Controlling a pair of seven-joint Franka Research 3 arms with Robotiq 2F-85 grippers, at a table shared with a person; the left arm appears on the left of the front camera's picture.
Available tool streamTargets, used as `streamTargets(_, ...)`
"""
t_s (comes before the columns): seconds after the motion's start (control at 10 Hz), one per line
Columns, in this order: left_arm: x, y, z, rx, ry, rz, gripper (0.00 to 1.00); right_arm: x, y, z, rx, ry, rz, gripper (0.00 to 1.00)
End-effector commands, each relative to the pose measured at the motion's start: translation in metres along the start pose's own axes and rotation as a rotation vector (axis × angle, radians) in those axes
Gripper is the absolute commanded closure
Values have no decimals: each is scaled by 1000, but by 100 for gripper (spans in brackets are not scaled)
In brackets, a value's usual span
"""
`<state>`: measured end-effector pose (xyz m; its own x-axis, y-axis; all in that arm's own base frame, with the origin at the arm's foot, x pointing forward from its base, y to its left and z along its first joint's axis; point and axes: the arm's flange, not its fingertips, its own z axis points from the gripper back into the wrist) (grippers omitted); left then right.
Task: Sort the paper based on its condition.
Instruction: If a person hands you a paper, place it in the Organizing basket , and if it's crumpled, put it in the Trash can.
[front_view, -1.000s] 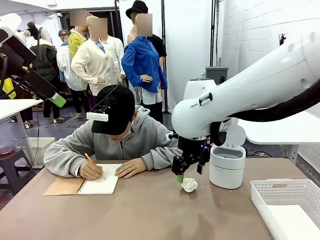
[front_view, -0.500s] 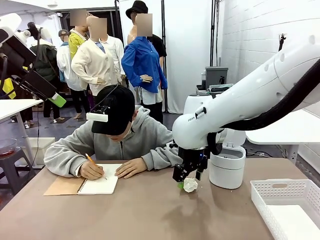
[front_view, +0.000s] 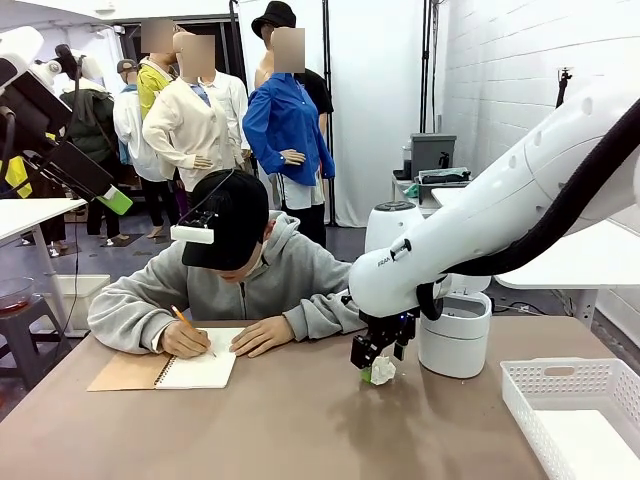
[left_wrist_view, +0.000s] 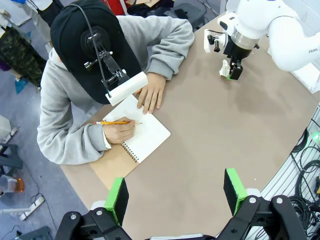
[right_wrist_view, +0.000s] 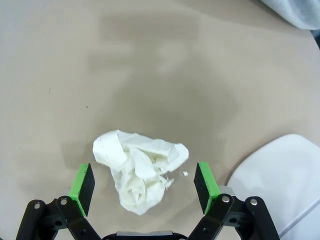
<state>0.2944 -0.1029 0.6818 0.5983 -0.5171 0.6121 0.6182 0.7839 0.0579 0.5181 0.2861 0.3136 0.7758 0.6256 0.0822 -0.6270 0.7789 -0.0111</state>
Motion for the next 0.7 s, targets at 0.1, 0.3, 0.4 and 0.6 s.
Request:
streamTargets(0.1,0,0,0,1,0,0,0,13,4,-9,1,-24,-16,0)
streamTargets(0.3,0,0,0,1,0,0,0,15,5,-8,-7,10,-16,0)
streamTargets(0.4,0,0,0,1,0,0,0,8,2,-6,9,-5,3,0)
streamTargets(0.6,0,0,0,1,0,0,0,8,2,-6,9,-5,3,0)
